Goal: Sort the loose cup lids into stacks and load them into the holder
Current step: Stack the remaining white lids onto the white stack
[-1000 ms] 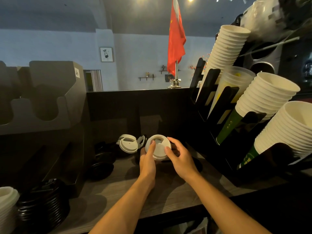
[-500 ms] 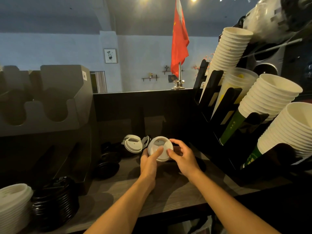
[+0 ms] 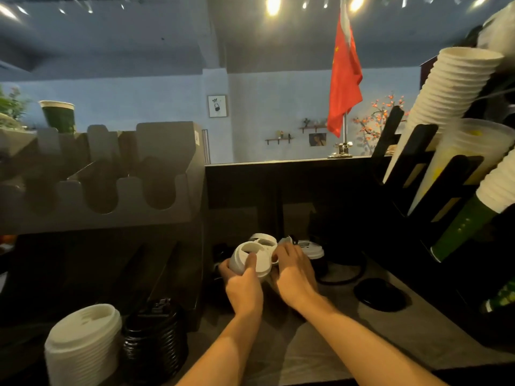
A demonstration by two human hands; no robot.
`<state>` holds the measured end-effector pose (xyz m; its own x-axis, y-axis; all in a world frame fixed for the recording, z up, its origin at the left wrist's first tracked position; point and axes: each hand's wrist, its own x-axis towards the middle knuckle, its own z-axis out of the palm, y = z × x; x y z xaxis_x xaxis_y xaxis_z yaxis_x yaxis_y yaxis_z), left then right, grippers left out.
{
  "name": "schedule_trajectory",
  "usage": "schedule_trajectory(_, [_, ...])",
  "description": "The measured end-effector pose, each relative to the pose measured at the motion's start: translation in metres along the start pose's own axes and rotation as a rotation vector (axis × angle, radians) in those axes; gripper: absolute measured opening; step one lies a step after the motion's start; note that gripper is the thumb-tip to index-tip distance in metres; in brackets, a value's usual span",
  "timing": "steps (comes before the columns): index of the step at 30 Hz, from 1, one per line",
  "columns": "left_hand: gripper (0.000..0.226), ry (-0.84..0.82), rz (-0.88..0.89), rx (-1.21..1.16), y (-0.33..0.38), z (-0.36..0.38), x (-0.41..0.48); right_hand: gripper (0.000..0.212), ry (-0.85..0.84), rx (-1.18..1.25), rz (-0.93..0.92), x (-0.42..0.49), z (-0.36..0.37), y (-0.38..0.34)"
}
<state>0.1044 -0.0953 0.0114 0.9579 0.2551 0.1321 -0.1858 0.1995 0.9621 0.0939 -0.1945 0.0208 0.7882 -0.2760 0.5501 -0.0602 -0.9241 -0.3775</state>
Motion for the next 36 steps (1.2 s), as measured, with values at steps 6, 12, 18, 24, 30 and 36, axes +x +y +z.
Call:
schedule_trajectory(6, [0.064, 0.025, 0.003, 0.022, -0.006, 0.003, 0.007, 0.071, -0.106, -0.298, -0.187, 0.027, 0.021, 0.001])
schedule_trajectory(12, [0.057, 0.003, -0.003, 0.038, -0.007, 0.008, 0.008, 0.071, -0.128, -0.359, -0.217, 0.023, 0.027, 0.023])
schedule_trajectory(18, [0.056, 0.016, -0.039, 0.017, 0.000, 0.005, 0.004, 0.064, -0.139, -0.379, -0.236, 0.018, 0.024, 0.016])
schedule_trajectory(24, [0.054, 0.023, -0.070, -0.025, -0.001, 0.007, 0.005, 0.063, -0.147, -0.391, -0.234, 0.017, 0.022, 0.017])
schedule_trajectory(30, [0.051, 0.025, -0.081, -0.047, 0.004, 0.004, 0.003, 0.089, -0.121, -0.440, -0.307, 0.023, 0.037, 0.018])
schedule_trajectory(36, [0.052, -0.004, -0.076, -0.056, 0.005, 0.005, 0.000, 0.076, -0.158, -0.486, -0.208, 0.018, 0.026, 0.019])
